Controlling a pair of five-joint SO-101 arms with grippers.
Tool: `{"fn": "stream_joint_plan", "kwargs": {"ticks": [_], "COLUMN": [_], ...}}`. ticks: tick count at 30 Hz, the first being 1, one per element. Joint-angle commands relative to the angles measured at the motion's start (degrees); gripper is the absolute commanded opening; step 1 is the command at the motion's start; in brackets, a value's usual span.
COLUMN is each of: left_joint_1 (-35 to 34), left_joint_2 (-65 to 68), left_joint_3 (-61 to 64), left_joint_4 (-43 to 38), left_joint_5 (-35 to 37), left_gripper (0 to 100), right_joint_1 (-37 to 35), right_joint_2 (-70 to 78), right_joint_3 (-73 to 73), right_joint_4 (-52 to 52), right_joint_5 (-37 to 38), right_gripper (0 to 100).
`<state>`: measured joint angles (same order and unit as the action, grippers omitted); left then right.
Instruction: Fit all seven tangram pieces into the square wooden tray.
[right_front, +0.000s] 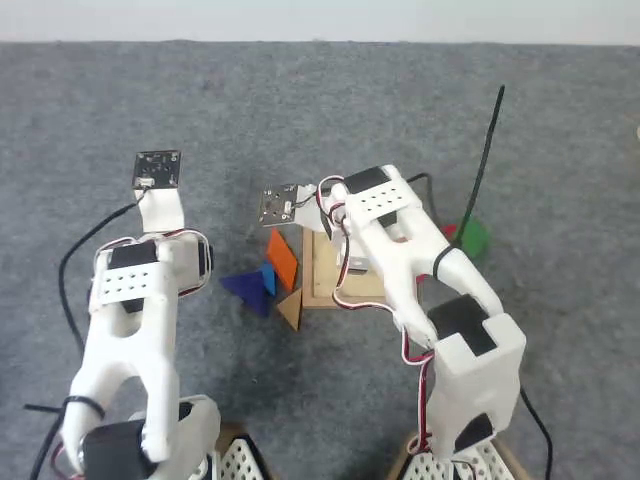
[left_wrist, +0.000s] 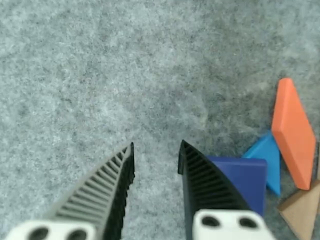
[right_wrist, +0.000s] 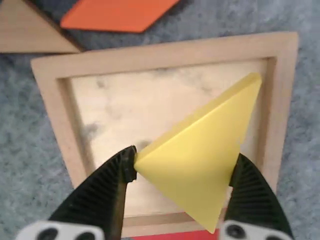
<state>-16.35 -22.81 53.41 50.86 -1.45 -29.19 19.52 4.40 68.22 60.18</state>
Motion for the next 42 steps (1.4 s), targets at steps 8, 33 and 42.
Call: {"fn": "stream_joint_plan", "kwargs": {"ticks": [8,33,42], "left_joint_1": [0.18,0.18,0.18], "left_joint_2": [-0.62,-0.62,-0.62], "left_joint_3": [-0.48,-0.48,-0.48], "left_joint_4": [0.53,0.70,0.70], "left_joint_5": [0.53,0.53,0.53], "left_gripper": [14,14,14], "right_joint_1": [-1.01,0.48,4.88], "right_joint_2": [-0.40,-0.48,5.58], "right_joint_3": [-3.87,-5.63,-6.07], "right_joint_4": [-1.01,-1.01,-3.12], "right_joint_5": [0.79,0.70,0.88], "right_gripper": [19.1,37.9,37.9]}}
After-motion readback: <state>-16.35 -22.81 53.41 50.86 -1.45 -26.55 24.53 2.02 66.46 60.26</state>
